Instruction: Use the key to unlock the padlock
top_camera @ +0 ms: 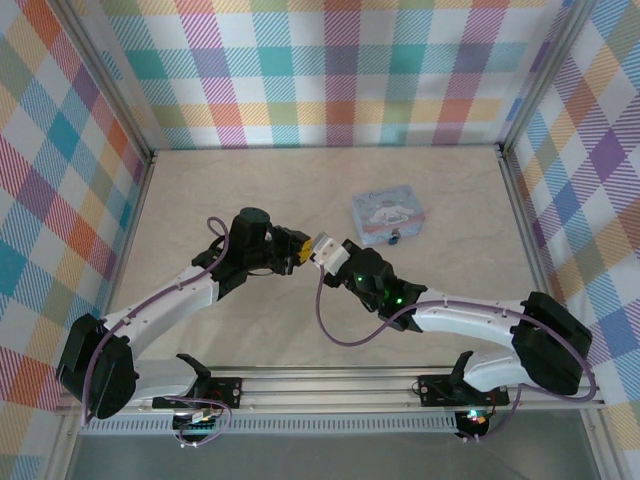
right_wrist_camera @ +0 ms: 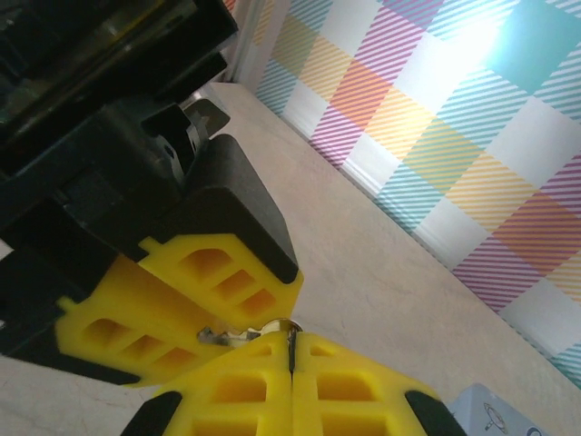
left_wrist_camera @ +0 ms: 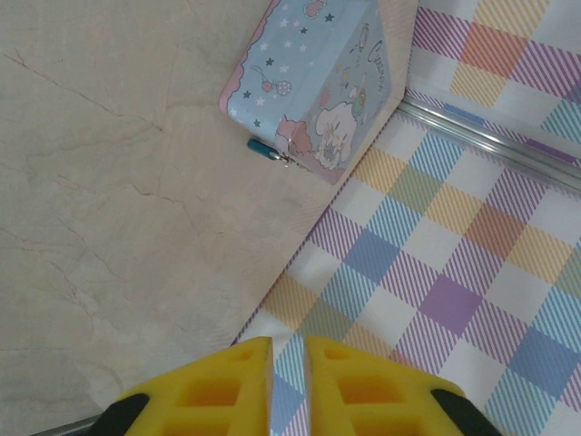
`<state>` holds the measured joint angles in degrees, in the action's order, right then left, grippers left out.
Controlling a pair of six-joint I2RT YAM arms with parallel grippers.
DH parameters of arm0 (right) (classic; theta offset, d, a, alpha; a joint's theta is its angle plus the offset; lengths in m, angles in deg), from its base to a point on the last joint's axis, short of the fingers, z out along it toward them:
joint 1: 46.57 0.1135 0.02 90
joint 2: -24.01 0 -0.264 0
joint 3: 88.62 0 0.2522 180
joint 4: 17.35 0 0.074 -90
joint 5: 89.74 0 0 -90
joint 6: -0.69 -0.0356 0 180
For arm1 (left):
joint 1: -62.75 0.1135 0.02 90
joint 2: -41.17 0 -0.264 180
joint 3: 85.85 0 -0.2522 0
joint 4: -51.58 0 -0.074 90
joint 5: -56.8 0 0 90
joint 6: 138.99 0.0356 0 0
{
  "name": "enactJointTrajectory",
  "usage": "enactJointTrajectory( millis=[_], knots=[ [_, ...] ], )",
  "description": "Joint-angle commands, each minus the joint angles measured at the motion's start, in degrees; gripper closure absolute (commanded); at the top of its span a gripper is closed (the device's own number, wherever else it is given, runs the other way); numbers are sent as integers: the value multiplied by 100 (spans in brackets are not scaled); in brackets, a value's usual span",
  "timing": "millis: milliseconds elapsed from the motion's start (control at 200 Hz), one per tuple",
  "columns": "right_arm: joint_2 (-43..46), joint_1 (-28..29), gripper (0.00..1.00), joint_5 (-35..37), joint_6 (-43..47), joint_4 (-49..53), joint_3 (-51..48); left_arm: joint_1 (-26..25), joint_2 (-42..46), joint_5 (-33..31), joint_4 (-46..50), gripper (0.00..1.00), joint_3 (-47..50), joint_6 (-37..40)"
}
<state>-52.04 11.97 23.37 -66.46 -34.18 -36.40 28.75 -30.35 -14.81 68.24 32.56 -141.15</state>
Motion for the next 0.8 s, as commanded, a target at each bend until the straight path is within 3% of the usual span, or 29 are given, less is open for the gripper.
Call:
enactJointTrajectory(
  millis=[0, 340, 795],
  knots=[
    [168, 42, 100, -208, -156, 47, -95, -57, 7, -10, -34, 87, -80, -21],
    [162, 43, 100, -393, -175, 169, -110, -54, 11, -24, -15, 95, -99, -21],
    [108, 59, 100, -534, -214, 231, -57, -58, -23, 15, -13, 91, -113, -22]
  ],
)
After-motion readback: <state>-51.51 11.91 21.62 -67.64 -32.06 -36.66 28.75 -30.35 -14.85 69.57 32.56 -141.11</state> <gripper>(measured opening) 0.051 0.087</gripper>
